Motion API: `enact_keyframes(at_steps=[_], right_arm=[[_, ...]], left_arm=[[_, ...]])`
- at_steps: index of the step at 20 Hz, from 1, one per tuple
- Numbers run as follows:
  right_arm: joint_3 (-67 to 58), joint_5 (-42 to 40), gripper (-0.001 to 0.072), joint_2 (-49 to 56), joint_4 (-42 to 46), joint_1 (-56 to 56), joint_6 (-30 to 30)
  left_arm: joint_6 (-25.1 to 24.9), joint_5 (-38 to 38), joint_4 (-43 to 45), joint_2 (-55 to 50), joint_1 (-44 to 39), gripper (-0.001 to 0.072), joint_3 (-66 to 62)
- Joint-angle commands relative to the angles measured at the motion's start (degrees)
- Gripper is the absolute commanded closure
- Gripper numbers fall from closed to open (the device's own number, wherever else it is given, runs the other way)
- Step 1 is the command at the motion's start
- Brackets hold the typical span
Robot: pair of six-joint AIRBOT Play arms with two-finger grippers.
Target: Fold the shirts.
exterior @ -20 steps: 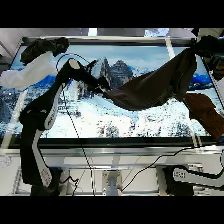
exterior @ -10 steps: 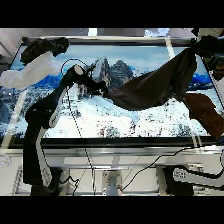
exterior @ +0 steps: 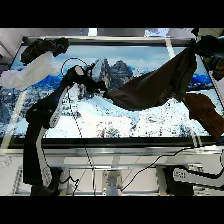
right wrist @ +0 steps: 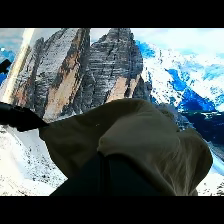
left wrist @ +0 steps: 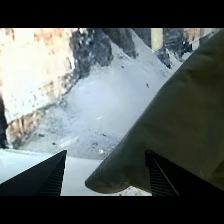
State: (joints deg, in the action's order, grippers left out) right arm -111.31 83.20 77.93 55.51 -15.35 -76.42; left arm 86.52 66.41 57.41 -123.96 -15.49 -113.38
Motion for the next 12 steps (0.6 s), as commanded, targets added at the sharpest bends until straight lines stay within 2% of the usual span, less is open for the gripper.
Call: enact_keyframes(at_steps=[1, 4, 6, 7, 9, 10, 11, 12], right_arm=[[0.02, -0.02, 0.0687, -0.02, -0.02, 0.04, -0.02], [0.02, -0.04, 0.0687, -0.02, -0.02, 0.04, -0.02], [0.02, -0.31, 0.0687, -0.02, -0.02, 0.04, -0.04], [0.02, -0.48, 0.0687, -0.02, -0.02, 0.04, -0.02], [0.02, -0.59, 0.0687, -0.02, -0.24, 0.04, -0.04], [0.02, -0.57, 0.0686, -0.02, -0.22, 0.04, -0.04], [0.02, -0.57, 0.0686, -0.02, -0.22, 0.04, -0.04], [0.02, -0.63, 0.0687, -0.02, -0.2, 0.04, -0.04]], left_arm=[[-1.25, 2.54, 0.87, -1.44, -1.09, 0.013, 0.07], [-2.56, 4.37, -0.85, -2.43, -2.62, 0.0144, 0.04], [-5.29, 5.09, -6.4, -2.4, -2.86, 0.0378, 0.04], [-7.1, 5.25, -9.18, -2.4, -2.82, 0.0431, 0.04], [-7.48, 4.55, -10.69, -2.4, -2.82, 0.0431, 0.04], [-7.48, 4.09, -10.82, -2.4, -2.82, 0.0468, 0.04], [-7.5, 3.89, -11.47, -2.4, -2.78, 0.0667, -0.02], [-7.93, 3.85, -12.57, -2.4, -2.73, 0.0693, -0.13]])
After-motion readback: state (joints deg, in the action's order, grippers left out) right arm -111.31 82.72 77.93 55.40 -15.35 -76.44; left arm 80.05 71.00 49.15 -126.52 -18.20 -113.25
